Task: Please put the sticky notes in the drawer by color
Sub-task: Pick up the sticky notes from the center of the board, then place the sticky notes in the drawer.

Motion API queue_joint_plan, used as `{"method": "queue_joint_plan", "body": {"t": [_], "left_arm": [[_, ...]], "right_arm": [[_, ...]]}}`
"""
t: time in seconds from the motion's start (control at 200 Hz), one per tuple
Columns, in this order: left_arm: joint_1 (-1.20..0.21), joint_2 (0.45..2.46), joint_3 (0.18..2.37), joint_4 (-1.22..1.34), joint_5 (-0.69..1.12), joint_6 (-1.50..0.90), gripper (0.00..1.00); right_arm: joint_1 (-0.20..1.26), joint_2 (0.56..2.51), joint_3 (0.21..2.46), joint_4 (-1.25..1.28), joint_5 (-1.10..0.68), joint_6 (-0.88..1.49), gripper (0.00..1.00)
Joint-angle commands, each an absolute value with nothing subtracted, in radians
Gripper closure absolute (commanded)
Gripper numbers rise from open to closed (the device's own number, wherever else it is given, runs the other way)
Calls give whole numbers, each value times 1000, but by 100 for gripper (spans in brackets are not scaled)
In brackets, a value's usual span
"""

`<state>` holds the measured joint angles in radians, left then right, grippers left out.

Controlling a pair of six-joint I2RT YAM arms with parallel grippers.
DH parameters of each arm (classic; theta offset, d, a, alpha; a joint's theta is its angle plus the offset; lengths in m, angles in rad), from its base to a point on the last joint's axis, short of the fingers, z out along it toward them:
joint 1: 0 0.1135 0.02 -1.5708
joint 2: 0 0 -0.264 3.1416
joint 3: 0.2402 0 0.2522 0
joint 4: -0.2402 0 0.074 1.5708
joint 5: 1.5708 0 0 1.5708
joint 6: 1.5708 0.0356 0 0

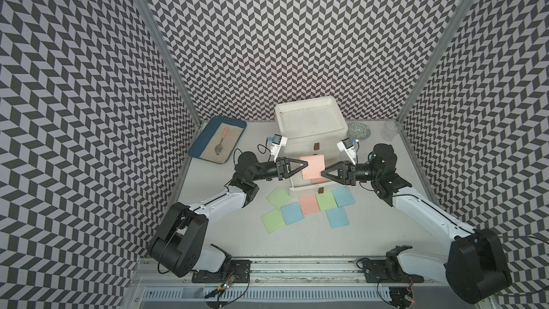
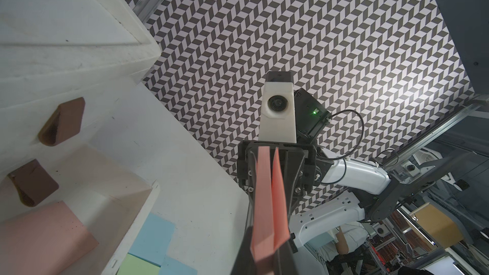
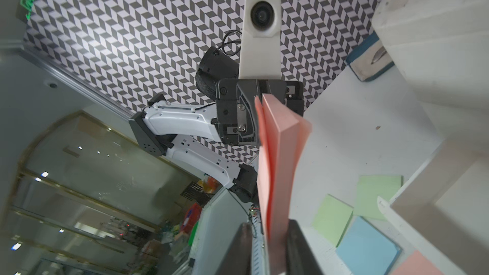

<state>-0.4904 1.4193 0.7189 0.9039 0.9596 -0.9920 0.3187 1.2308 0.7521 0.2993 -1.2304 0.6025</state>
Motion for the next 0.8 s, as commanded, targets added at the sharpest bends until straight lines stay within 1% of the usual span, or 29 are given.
{"method": "queue_joint_plan", "body": {"t": [0.0,0.025,0.06,0.11,0.15,0.205,0.265,0.315,0.366,0.376,0.391,0.441,0.486,0.576,0.706,0.796], "left_arm": [[-482,1423,746,879,957,-956,92],[-480,1423,745,876,955,-955,89],[-476,1421,745,861,950,-946,81],[-470,1419,748,803,935,-912,69],[-464,1413,759,716,910,-861,61],[-449,1407,774,589,865,-778,54],[-434,1393,777,482,802,-698,49],[-422,1379,776,395,739,-640,47],[-414,1368,772,339,681,-590,47],[-414,1365,769,331,673,-582,47],[-414,1363,768,318,659,-567,47],[-413,1357,763,277,611,-530,46],[-413,1352,752,265,586,-511,46],[-415,1342,711,283,548,-486,46],[-416,1338,650,323,497,-448,46],[-421,1361,631,345,505,-419,46]], "right_arm": [[319,1231,750,337,-1227,593,89],[319,1235,750,338,-1224,596,90],[318,1240,750,337,-1220,598,94],[317,1246,751,327,-1202,596,94],[315,1249,751,309,-1179,590,94],[310,1257,749,273,-1126,573,94],[309,1268,747,211,-1027,552,94],[309,1283,745,162,-918,540,94],[310,1310,742,127,-918,540,94],[310,1314,739,134,-837,563,94],[311,1320,732,155,-801,582,95],[319,1338,698,254,-800,629,96],[334,1351,690,275,-774,641,96],[364,1382,705,238,-696,605,96],[375,1418,712,220,-660,590,95],[382,1447,715,211,-638,581,94]]}}
